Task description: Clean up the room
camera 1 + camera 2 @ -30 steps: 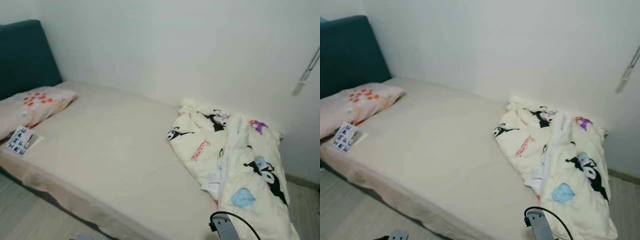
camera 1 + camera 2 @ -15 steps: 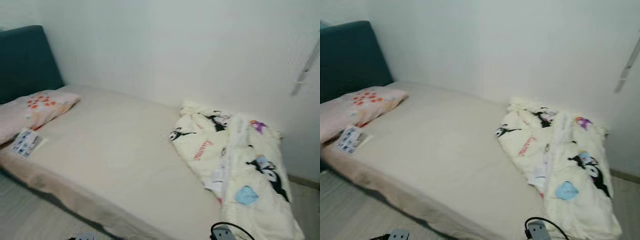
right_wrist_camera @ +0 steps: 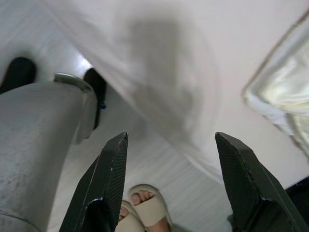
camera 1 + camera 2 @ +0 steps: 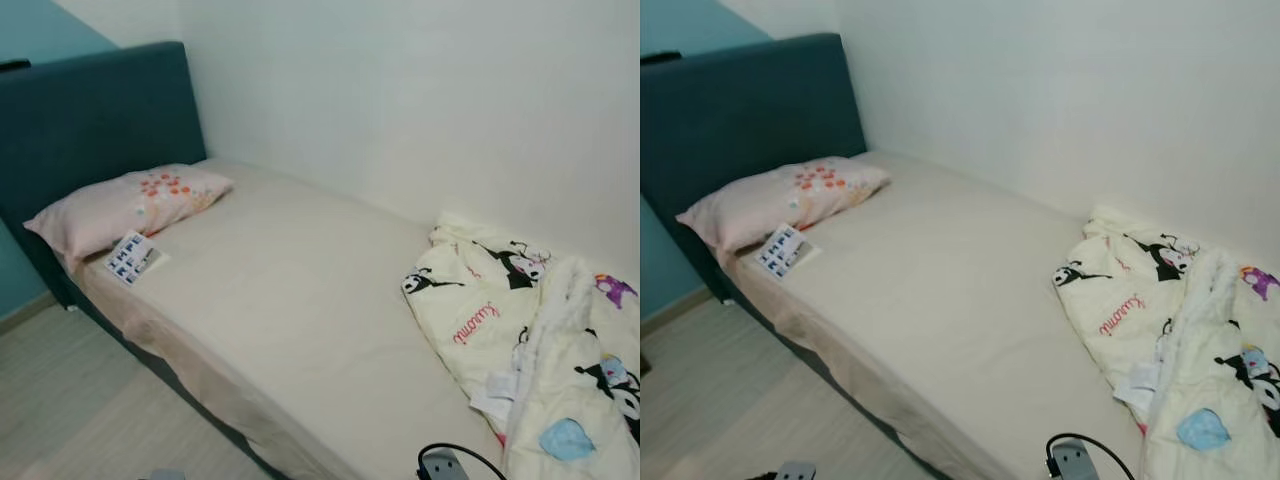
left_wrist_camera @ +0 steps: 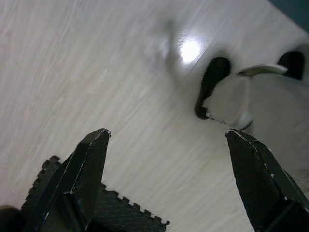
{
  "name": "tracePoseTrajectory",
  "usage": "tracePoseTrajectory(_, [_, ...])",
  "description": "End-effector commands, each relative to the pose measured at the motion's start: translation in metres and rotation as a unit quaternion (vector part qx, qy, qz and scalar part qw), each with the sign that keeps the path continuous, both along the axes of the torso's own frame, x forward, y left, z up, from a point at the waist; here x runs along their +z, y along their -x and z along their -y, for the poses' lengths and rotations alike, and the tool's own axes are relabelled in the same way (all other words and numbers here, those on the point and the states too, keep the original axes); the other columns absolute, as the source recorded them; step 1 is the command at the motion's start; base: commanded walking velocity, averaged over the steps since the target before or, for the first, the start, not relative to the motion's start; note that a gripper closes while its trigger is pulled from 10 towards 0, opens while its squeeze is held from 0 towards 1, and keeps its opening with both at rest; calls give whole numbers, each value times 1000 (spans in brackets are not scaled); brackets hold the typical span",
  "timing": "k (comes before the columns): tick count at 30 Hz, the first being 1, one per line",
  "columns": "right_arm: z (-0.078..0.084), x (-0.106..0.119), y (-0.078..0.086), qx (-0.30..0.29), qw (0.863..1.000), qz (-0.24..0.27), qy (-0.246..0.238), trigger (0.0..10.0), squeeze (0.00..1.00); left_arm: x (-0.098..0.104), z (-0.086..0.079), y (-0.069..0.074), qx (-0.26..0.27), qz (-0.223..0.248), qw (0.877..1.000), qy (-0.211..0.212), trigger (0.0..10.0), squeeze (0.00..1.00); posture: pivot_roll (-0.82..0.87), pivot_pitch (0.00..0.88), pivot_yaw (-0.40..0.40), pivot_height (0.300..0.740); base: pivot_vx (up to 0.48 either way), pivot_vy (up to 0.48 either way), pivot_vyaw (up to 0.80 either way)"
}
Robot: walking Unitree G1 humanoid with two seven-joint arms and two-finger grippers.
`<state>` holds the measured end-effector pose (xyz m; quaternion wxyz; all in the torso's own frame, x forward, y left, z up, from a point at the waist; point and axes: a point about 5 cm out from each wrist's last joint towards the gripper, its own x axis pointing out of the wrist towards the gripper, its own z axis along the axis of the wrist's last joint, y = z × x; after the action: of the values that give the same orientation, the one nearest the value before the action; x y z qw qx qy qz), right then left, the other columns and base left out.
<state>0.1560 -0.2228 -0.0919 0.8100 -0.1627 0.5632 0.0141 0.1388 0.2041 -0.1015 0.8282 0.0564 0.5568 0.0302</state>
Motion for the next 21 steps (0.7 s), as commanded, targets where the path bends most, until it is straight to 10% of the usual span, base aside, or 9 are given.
tracePoseTrajectory(1, [1,1,-1,-1,1000,-2,3,10000,0,-1,0,2,0,-7,1000,-2,10000,0,-54,0,-31,717,0,0,0])
tracePoseTrajectory(21, [-6,2,-7,-1,1000,-1,0,10000,0,-3,4,6,6,-19,1000,5,10000,0,-54,0,-34,717,-79,0,0])
